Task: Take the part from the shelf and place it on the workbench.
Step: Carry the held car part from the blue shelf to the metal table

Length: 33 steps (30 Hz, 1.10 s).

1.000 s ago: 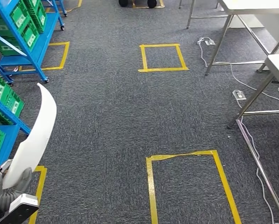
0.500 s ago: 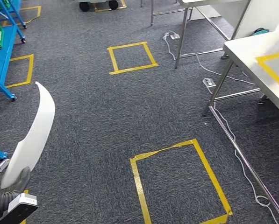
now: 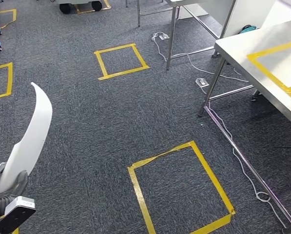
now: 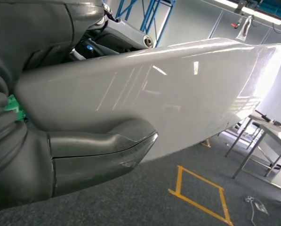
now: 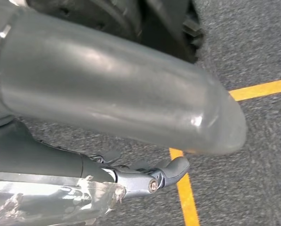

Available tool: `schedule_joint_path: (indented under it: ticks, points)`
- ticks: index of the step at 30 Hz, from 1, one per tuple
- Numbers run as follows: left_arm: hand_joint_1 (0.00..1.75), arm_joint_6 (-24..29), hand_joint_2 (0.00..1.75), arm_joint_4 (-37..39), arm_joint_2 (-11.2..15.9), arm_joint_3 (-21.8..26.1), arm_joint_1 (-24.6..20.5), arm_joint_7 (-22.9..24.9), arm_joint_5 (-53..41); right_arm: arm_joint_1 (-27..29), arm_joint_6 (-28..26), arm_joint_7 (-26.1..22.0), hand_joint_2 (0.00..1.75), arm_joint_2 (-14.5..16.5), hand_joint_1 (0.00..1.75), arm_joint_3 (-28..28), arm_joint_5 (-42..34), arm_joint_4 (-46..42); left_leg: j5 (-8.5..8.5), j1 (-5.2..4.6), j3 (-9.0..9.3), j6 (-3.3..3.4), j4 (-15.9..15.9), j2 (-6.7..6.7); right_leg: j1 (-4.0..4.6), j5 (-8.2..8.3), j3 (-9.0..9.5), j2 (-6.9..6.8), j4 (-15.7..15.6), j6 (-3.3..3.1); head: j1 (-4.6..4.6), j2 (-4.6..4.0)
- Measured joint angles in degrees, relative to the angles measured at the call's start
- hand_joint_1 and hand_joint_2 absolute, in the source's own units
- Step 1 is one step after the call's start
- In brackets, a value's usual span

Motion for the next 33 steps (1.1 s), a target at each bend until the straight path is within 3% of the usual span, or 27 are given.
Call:
schedule_joint_path:
  ticks: [1, 4, 6, 7, 9, 10, 11, 12, 14, 15, 17, 20, 22, 24, 26, 27, 30, 32, 33]
  points:
    - [1.75, -0.07, 1.75, 0.00, -0.03, 0.20, 0.00, -0.01, -0.08, -0.06, 0.00, 0.05, 0.00, 0.09, 0.00, 0.00, 0.04, 0.00, -0.17, -0.08, 0.07, -0.24, 0.06, 0.05, 0.09, 0.18, 1.11, -0.08, -1.89, -0.27, -0.04, 0.00]
    - [1.75, -0.17, 1.75, -0.01, -0.16, 0.51, -0.01, -0.01, -0.23, 0.00, 0.00, 0.44, 0.00, 0.27, 0.00, 0.00, 0.31, -0.02, -0.50, 0.00, 0.19, -1.09, -0.03, 0.10, 0.27, -0.55, 1.67, 0.00, -2.68, -1.42, -0.18, 0.00]
    - [1.75, -0.17, 1.75, -0.02, -0.26, 0.69, -0.01, -0.06, -0.40, 0.03, 0.00, 0.69, 0.00, 0.44, 0.00, 0.00, 0.62, -0.09, -1.82, 0.08, -0.75, -1.63, 2.28, 0.08, 0.14, -0.75, 2.28, 0.07, -3.12, -2.25, -0.36, 0.00]
    - [1.75, -0.17, 1.75, -0.02, -0.30, 0.84, 0.03, -0.08, -0.46, -0.05, 0.00, 0.79, 0.00, 0.52, 0.00, -0.01, 0.73, -0.16, -3.11, 0.09, -2.27, -1.79, 5.21, 0.06, 0.06, -0.89, 2.59, 0.10, -3.28, -2.59, -0.50, 0.00]
    - [1.75, -0.20, 1.75, -0.02, -0.39, 1.29, 0.27, -0.13, -0.49, -0.33, 0.04, 0.90, 0.00, 0.60, 0.00, -0.02, 0.88, -0.27, -5.91, 0.06, -7.01, -1.93, 13.26, 0.03, 0.10, -1.35, 3.10, 0.21, -3.33, -3.04, -0.67, 0.00]
    - [1.75, -0.26, 1.75, -0.02, -0.45, 1.58, 0.47, -0.16, -0.48, -0.41, 0.09, 0.93, 0.00, 0.67, 0.00, -0.02, 0.96, -0.32, -6.31, 0.05, -9.04, -1.96, 16.18, 0.03, 0.13, -1.65, 3.44, 0.31, -3.33, -3.13, -0.69, 0.00]
    - [1.75, -0.37, 1.75, -0.02, -0.52, 1.89, 0.67, -0.22, -0.46, -0.47, 0.15, 0.95, 0.00, 0.77, 0.00, -0.02, 1.06, -0.36, -5.52, 0.05, -10.17, -1.94, 17.19, 0.02, 0.14, -1.98, 3.89, 0.43, -3.33, -3.14, -0.67, 0.00]
    - [1.75, -0.51, 1.75, -0.02, -0.58, 2.18, 0.80, -0.32, -0.41, -0.49, 0.20, 0.96, 0.00, 0.90, 0.00, -0.02, 1.15, -0.38, -3.60, 0.06, -10.13, -1.88, 15.92, 0.02, 0.13, -2.36, 4.44, 0.56, -3.33, -3.09, -0.69, 0.00]
    - [1.75, -0.77, 1.75, -0.02, -0.74, 2.78, 0.90, -0.58, -0.31, -0.54, 0.22, 0.96, 0.00, 1.19, 0.00, -0.01, 1.29, -0.39, 1.57, 0.07, -7.73, -1.68, 9.03, 0.01, 0.10, -3.22, 5.42, 0.78, -3.34, -2.77, -0.70, 0.00]
    - [1.75, -0.86, 1.75, -0.03, -0.84, 3.05, 0.92, -0.75, -0.27, -0.58, 0.21, 0.96, 0.00, 1.28, 0.00, -0.01, 1.35, -0.39, 2.96, 0.07, -6.25, -1.55, 5.35, -0.01, 0.22, -3.78, 5.68, 0.91, -3.21, -2.48, -0.77, 0.00]
    - [1.75, -1.06, 1.75, -0.03, -1.05, 3.40, 1.01, -1.07, -0.31, -0.65, 0.19, 0.96, 0.00, 1.37, 0.00, -0.02, 1.50, -0.39, 3.30, 0.05, -4.67, -1.17, 1.49, -0.11, 0.48, -4.50, 6.03, 1.05, -3.15, -1.79, -0.73, 0.00]
    - [1.75, -1.25, 1.75, -0.03, -1.48, 3.60, 1.29, -1.37, -0.43, -0.66, 0.13, 0.97, 0.00, 1.40, 0.00, -0.02, 1.79, -0.39, 2.44, 0.15, -3.87, -0.28, 0.91, -0.23, 0.53, -5.16, 6.84, 0.89, -2.73, -0.92, -0.44, 0.01]
    - [1.75, -1.56, 1.75, -0.03, -1.86, 4.10, 1.48, -1.66, -0.58, -0.85, 0.16, 1.01, 0.00, 1.49, 0.00, 0.01, 2.22, -0.39, 1.98, 0.20, -2.96, 0.30, 0.84, -0.20, 0.46, -7.05, 4.81, 0.58, 1.23, -0.49, -0.25, 0.02]
    - [1.75, -2.59, 1.75, -0.03, -2.35, 5.16, 1.86, -2.42, -0.45, -1.08, 0.22, 1.21, 0.00, 1.57, 0.00, 0.08, 2.80, -0.39, 1.25, 0.08, -2.26, 0.63, 0.82, -0.11, 0.42, -9.90, 0.19, 0.43, 8.93, -0.20, -0.12, 0.02]
    - [1.75, -4.30, 1.75, -0.03, -3.05, 6.64, 2.27, -3.57, -0.25, -1.12, 0.19, 1.53, 0.00, 1.62, 0.00, 0.17, 3.19, -0.39, 0.37, 0.01, -1.31, 0.71, 0.82, -0.10, 0.40, -10.73, -3.63, 0.43, 13.33, -0.11, -0.08, 0.02]
    - [1.75, -5.15, 1.75, -0.03, -3.44, 7.40, 2.38, -4.09, -0.25, -1.13, 0.19, 1.69, 0.00, 1.64, 0.00, 0.20, 3.27, -0.39, -0.14, 0.00, -0.62, 0.70, 0.82, -0.13, 0.38, -9.54, -4.13, 0.43, 12.57, -0.14, -0.08, 0.02]
    - [1.75, -7.02, 1.75, -0.03, -4.59, 9.19, 2.38, -5.14, -0.78, -1.17, 0.20, 2.02, 0.00, 1.74, 0.00, 0.23, 3.27, -0.38, -1.98, -0.02, 1.71, 0.30, 0.84, -0.25, 0.19, -2.34, -1.73, 0.33, 2.74, -0.44, -0.07, 0.02]
    - [1.75, -7.61, 1.75, -0.04, -5.24, 9.75, 2.27, -5.39, -1.44, -1.12, 0.21, 1.98, 0.00, 1.87, 0.00, 0.24, 3.18, -0.36, -2.97, -0.03, 2.56, -0.38, 0.80, -0.38, 0.39, -0.66, -0.48, 0.17, -0.71, -0.99, -0.14, 0.01]
    - [1.75, -7.73, 1.75, -0.05, -5.54, 9.89, 2.26, -5.41, -1.87, -1.05, 0.20, 1.92, 0.00, 1.92, 0.00, 0.24, 3.14, -0.35, -3.18, 0.00, 2.92, -0.74, 0.80, -0.43, 0.59, -1.11, -0.26, 0.15, -0.83, -1.38, -0.15, 0.01]
